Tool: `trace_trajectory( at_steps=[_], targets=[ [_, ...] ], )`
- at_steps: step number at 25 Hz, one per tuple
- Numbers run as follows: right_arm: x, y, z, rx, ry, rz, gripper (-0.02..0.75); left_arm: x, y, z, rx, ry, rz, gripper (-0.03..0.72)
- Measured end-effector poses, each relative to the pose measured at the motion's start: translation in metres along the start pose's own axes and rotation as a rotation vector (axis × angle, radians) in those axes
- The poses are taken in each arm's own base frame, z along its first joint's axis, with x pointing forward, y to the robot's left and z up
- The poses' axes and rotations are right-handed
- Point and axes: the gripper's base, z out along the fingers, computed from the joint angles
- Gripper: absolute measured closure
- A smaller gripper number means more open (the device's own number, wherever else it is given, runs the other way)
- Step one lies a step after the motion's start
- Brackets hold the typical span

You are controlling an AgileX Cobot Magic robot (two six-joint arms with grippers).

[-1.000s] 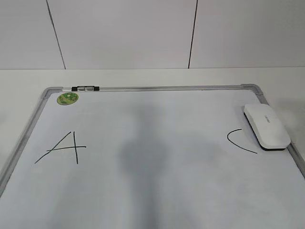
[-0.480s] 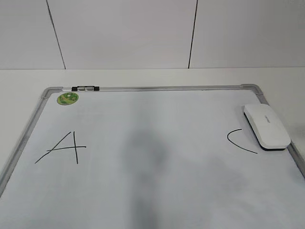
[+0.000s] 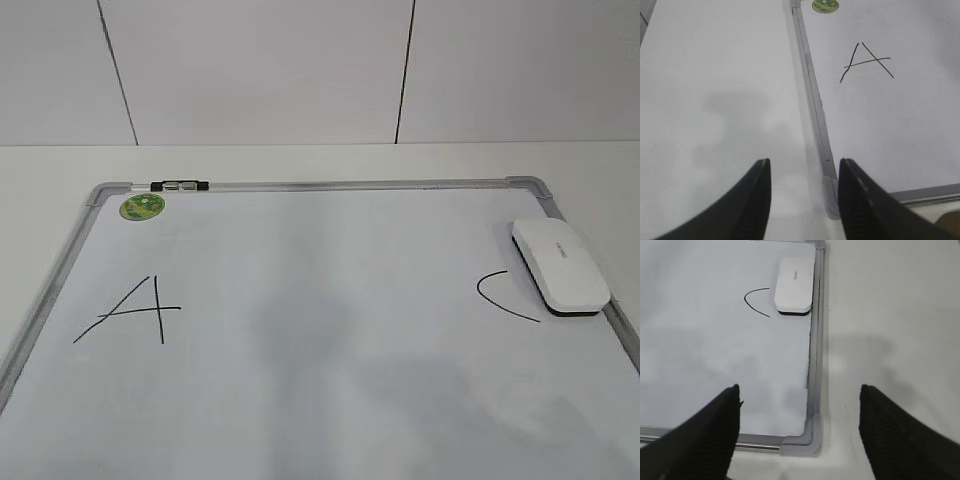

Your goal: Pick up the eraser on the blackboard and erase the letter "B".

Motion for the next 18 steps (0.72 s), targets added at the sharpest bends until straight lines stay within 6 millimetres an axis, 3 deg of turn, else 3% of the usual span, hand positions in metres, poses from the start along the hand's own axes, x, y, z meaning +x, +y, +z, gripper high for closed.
trace_trajectory(
  at_steps=[18],
  targets=[
    [0.0070,-0.0033,0.0072,0.041,-0.005,-0.017,0.150,-0.0024,0.0002,0.0093,0.001,-0.057,-0.003,0.360]
  ],
)
